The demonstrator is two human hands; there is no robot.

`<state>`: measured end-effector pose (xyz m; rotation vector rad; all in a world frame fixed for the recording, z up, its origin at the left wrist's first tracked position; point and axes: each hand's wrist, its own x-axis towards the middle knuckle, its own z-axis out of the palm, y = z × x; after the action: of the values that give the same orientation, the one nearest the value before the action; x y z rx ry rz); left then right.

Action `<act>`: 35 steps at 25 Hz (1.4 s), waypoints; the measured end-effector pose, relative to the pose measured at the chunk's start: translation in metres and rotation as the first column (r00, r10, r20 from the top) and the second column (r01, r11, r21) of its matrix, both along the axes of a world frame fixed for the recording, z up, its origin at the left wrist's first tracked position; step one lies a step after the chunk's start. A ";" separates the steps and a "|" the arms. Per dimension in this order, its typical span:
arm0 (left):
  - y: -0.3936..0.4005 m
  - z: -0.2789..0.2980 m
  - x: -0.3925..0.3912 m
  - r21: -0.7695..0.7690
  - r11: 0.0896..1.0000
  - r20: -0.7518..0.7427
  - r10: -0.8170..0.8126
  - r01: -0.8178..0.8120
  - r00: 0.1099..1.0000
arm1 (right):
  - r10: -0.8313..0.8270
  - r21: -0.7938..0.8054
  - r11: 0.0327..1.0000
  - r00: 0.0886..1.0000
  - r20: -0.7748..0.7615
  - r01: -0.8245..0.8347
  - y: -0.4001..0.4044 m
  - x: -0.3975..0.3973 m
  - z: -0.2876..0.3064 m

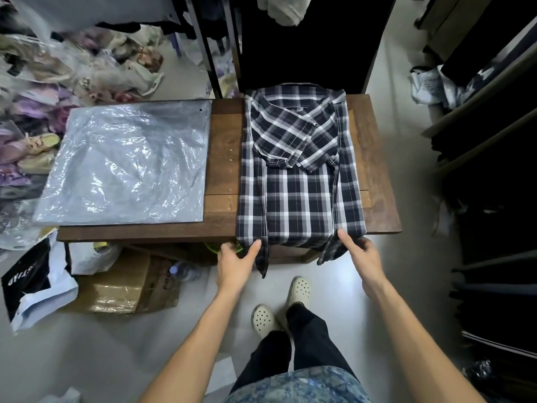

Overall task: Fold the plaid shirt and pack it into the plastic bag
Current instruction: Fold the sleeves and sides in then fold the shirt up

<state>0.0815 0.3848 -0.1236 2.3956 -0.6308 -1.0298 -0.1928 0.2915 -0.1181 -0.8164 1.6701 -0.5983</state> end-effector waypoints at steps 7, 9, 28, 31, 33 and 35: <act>0.016 -0.006 0.012 -0.187 0.982 -0.313 -0.058 -0.002 0.948 | 0.083 -0.042 0.996 0.990 0.113 -0.079 0.008 -0.015 0.005; 0.021 -0.005 0.012 -0.194 0.981 -0.390 -0.066 -0.012 0.919 | 0.162 -0.032 0.987 0.978 0.130 -0.159 0.015 -0.021 0.002; 0.094 0.035 0.010 -0.123 0.958 -0.473 -0.286 0.259 0.833 | 0.191 -0.050 0.981 0.973 0.133 -0.186 0.124 -0.041 0.043; 0.094 0.058 0.004 -0.135 0.967 -0.426 -0.252 0.214 0.869 | 0.212 -0.132 0.971 0.972 0.099 -0.198 0.131 -0.043 0.074; 0.095 0.078 0.003 -0.180 0.972 -0.408 -0.216 0.154 0.887 | 0.230 -0.199 0.956 0.971 0.062 -0.214 0.129 -0.044 0.090; 0.096 0.096 0.006 -0.196 0.967 -0.398 -0.233 0.165 0.887 | 0.303 -0.238 0.926 0.953 0.008 -0.293 0.124 -0.049 0.101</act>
<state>0.0880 0.4809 -0.0275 1.9140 -0.7749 -1.4693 -0.2423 0.4152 -0.0174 -1.1953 1.4129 -0.6012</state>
